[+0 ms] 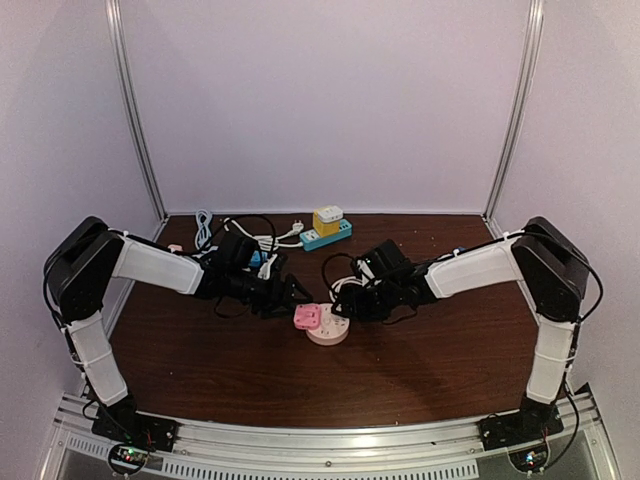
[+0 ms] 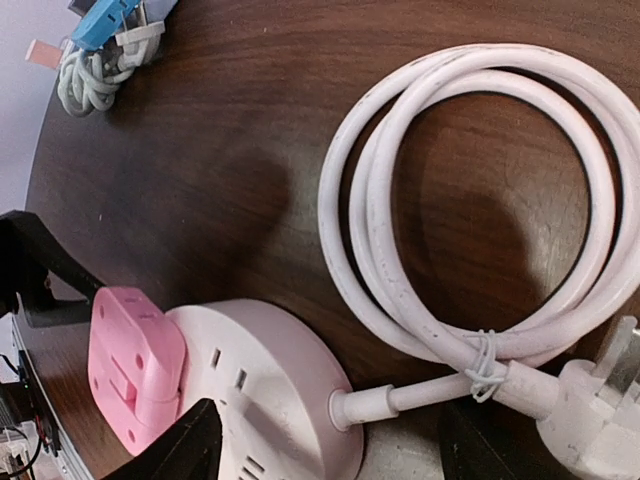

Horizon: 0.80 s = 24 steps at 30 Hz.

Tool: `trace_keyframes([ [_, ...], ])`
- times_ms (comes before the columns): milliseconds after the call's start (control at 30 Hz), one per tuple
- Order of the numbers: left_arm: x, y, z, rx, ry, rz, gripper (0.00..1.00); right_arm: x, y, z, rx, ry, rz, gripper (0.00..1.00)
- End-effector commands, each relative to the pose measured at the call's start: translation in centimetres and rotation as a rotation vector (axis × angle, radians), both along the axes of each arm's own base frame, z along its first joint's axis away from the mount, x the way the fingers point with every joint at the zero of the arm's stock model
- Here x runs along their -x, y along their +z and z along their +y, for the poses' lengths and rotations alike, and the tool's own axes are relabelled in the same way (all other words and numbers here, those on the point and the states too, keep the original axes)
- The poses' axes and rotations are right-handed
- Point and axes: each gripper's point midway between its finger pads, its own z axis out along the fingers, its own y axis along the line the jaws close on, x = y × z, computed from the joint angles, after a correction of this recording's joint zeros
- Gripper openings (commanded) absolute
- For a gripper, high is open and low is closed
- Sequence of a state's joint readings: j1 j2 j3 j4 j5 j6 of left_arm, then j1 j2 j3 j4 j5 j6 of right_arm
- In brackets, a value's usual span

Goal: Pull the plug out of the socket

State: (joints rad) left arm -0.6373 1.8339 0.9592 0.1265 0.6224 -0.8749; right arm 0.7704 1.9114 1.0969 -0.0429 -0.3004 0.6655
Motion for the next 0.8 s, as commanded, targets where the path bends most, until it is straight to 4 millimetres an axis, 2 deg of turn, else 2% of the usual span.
trace_keyframes([
  [0,0.4,-0.2,-0.4,0.01,0.004,0.026,0.77,-1.4,0.7,1.0,0.0,0.019,-0.024,0.75],
  [100,0.8,-0.8,0.0,-0.005,0.019,0.063,0.71,-0.9,0.9,0.9,0.002,0.02,-0.019,0.76],
  [233,1.1,-1.6,0.4,-0.021,0.048,0.104,0.65,1.1,0.3,1.0,0.017,0.041,0.006,0.76],
  [367,1.4,-2.4,0.5,-0.024,0.063,0.131,0.63,2.3,0.1,1.1,0.015,0.042,0.021,0.78],
  [600,1.6,-2.7,-0.7,-0.003,0.061,0.151,0.59,2.5,-0.7,0.7,0.027,0.022,0.036,0.78],
  [767,1.2,-2.0,-1.3,0.036,0.081,0.146,0.56,2.2,-1.2,0.7,0.043,0.013,0.036,0.78],
])
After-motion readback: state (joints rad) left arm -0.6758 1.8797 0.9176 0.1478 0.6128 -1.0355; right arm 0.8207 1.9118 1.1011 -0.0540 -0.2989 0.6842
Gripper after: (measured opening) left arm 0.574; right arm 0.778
